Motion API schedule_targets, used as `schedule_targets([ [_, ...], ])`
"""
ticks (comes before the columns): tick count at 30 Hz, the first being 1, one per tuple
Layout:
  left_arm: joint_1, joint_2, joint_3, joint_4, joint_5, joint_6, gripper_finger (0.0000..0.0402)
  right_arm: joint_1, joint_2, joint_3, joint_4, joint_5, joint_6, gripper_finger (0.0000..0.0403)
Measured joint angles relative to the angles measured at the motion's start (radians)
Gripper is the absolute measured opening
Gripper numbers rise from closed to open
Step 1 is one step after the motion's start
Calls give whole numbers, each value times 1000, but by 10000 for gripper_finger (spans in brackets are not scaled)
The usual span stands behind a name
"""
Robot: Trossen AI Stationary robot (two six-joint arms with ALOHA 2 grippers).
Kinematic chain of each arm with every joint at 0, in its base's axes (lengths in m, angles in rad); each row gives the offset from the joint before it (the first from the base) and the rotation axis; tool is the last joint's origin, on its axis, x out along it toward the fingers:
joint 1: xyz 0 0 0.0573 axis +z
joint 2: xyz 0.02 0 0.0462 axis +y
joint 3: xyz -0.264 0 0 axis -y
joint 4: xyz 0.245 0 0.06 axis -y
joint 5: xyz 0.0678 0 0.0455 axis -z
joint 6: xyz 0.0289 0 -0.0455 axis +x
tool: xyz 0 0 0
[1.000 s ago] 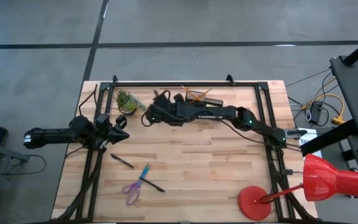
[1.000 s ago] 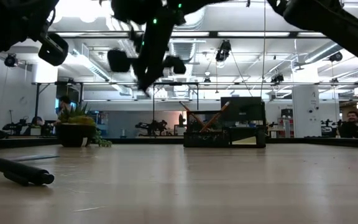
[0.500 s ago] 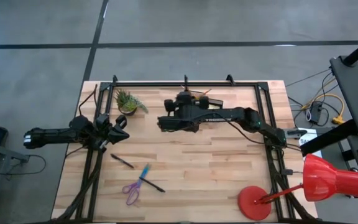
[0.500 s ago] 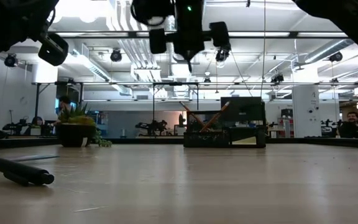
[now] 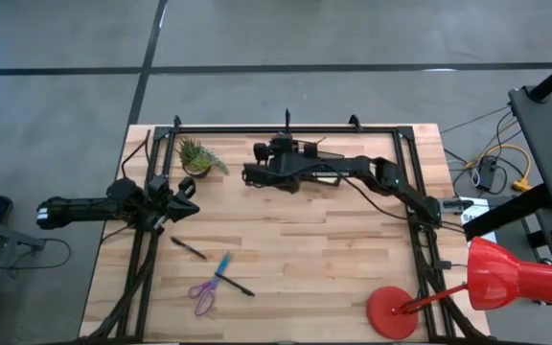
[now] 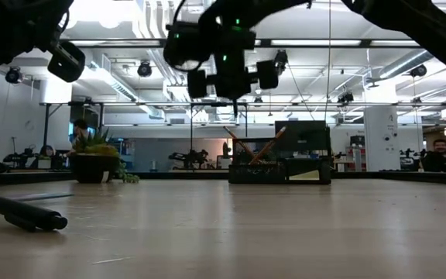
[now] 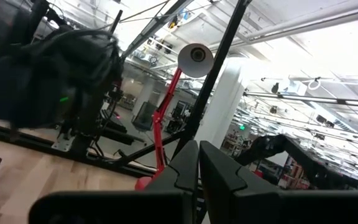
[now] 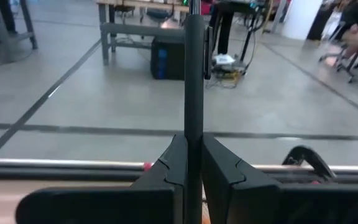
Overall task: Pick and place office supplies into organizer
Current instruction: Put the top black pen into the black desk organizer
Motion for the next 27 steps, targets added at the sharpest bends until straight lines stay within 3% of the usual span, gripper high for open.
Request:
schedule_targets([
  [7, 0, 1, 0, 0, 0, 0, 0, -8, 1, -138, 178, 67, -84, 15],
  [27, 0, 0, 0, 0, 0, 0, 0, -10, 2, -260, 193, 140, -153, 19],
])
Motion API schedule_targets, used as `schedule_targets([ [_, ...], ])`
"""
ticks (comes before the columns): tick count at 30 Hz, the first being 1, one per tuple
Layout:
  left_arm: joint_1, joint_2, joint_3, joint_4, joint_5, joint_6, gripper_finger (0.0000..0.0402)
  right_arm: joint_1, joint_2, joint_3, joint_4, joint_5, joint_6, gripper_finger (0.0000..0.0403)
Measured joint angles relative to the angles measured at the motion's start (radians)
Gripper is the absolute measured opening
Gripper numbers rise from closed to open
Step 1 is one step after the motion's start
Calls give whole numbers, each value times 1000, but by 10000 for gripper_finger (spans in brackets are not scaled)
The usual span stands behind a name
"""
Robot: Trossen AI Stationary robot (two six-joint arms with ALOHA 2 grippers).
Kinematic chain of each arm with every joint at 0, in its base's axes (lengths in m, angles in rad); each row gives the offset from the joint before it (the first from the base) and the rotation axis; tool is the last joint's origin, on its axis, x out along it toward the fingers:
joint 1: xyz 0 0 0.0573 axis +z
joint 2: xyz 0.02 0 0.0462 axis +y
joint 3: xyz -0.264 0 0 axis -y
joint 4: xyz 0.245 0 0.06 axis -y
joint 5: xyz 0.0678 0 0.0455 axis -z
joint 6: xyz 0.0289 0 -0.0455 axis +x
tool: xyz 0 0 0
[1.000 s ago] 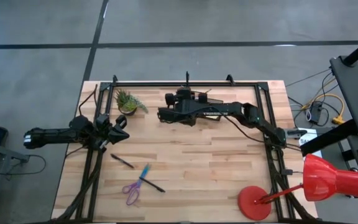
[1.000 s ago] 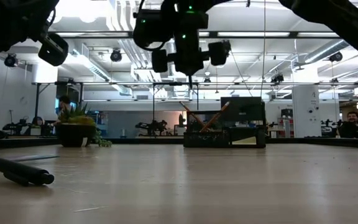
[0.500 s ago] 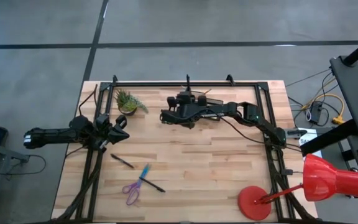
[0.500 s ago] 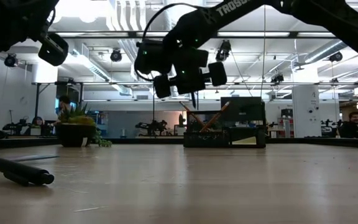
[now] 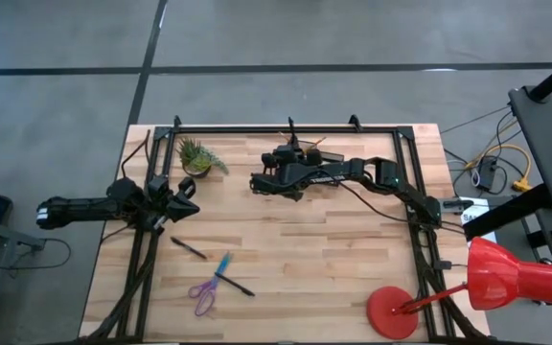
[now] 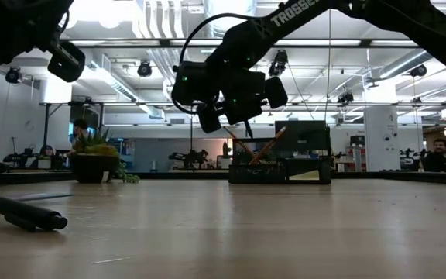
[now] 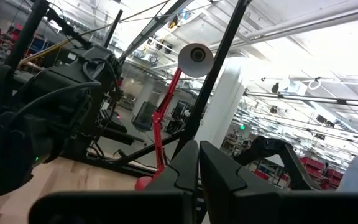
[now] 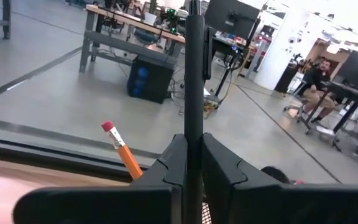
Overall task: Pick and place office supplies into organizer
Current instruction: Put the top black pen into the black desk organizer
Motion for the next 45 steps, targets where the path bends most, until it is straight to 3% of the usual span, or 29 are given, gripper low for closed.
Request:
schedule_targets([
  [13, 0, 0, 0, 0, 0, 0, 0, 28, 0, -71, -2, -61, -2, 20],
  [25, 0, 0, 0, 0, 0, 0, 0, -1, -4, -103, 40, 4, -131, 20],
  [32, 0, -1, 0, 0, 0, 0, 0, 23, -5, -83, 44, 7, -130, 20],
  [45, 0, 0, 0, 0, 0, 0, 0, 21, -13, -17, 40, 77, -272, 20],
])
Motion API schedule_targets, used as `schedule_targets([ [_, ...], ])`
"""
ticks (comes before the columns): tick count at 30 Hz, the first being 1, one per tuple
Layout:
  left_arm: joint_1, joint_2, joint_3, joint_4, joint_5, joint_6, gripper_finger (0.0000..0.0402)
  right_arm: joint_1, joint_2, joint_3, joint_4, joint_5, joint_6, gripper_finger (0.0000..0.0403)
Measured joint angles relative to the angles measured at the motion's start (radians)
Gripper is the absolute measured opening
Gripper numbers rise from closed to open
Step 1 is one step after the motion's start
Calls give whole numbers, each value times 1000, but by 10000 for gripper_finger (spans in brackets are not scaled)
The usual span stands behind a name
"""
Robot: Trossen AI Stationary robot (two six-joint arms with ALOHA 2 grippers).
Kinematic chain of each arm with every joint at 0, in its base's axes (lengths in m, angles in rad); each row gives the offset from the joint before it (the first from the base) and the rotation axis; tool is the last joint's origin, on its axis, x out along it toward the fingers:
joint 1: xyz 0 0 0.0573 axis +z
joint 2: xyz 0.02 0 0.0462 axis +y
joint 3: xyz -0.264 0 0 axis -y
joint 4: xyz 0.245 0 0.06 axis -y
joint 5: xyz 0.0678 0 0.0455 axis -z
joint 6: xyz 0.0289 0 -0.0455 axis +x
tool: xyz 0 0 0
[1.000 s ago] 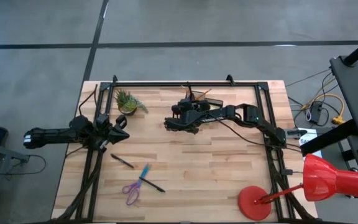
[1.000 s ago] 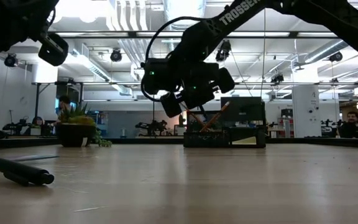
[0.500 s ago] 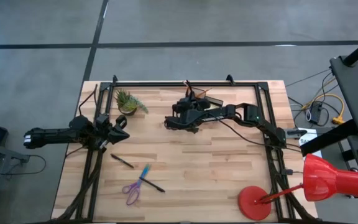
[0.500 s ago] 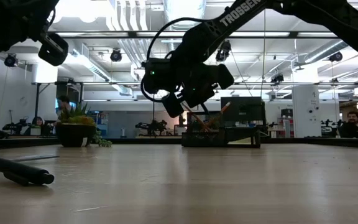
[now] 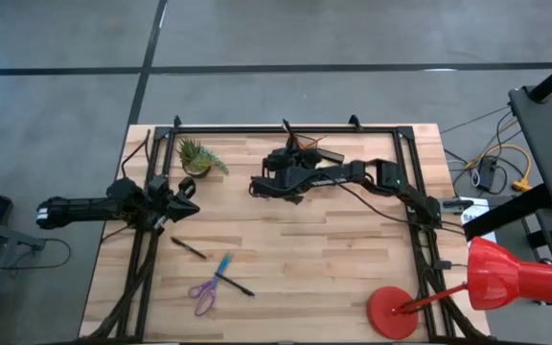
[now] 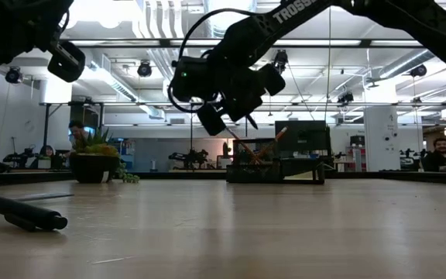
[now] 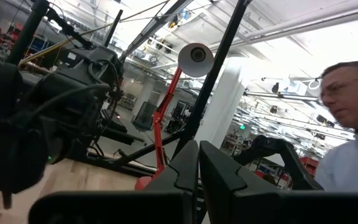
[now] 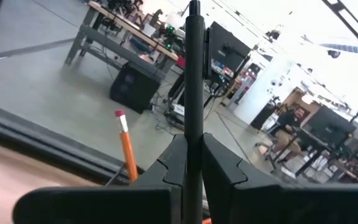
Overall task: Pick and place office supplies into organizer
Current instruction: Put the top black pen into the black desk organizer
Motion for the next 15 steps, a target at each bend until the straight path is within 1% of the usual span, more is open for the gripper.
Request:
schedule_targets([
  [4, 0, -1, 0, 0, 0, 0, 0, -27, -2, -2, -3, -2, 34, 20],
  [8, 0, -2, 0, 0, 0, 0, 0, -66, -2, -9, -6, -56, 99, 20],
  [15, 0, 0, 0, 0, 0, 0, 0, -97, -2, -16, -6, -49, 190, 20],
])
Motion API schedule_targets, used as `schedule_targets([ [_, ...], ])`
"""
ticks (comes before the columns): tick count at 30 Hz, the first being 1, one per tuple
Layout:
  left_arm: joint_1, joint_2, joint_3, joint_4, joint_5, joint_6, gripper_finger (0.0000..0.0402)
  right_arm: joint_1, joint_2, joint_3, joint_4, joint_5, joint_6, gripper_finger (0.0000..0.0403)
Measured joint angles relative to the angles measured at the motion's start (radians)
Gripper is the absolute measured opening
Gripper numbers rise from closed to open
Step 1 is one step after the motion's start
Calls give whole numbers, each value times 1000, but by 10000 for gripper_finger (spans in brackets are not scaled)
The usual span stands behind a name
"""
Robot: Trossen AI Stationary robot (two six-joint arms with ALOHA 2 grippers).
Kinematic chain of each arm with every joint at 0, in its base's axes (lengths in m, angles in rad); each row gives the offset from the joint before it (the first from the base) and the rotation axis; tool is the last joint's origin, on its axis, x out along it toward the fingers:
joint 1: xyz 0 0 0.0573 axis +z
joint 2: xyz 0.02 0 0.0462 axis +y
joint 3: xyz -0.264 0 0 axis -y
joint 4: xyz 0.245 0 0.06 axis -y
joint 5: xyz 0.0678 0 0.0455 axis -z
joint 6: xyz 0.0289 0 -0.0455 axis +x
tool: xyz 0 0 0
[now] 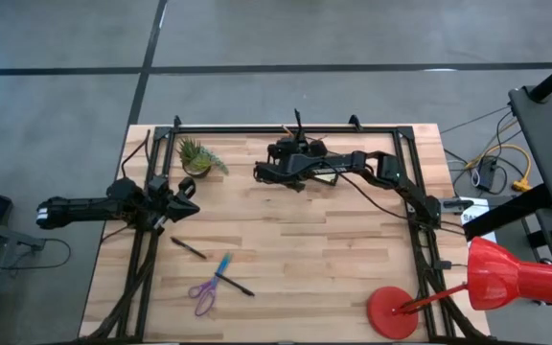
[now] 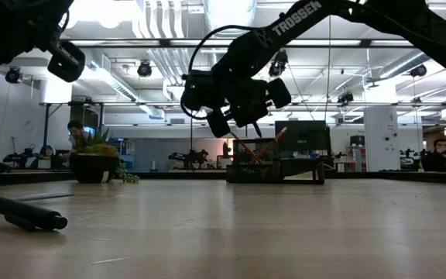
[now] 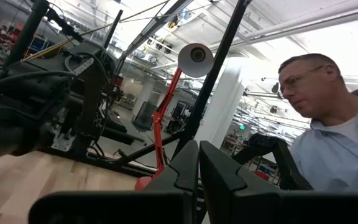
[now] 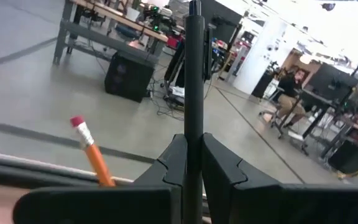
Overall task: Pick and place office supplies into organizer
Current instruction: Put the top black pen into the black desk organizer
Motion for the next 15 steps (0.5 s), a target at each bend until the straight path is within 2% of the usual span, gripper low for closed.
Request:
schedule_targets([
  [6, 0, 1, 0, 0, 0, 0, 0, -9, 0, -2, 4, 1, 103, 20],
  [15, 0, 0, 0, 0, 0, 0, 0, -38, 26, -9, 40, -8, 146, 26],
])
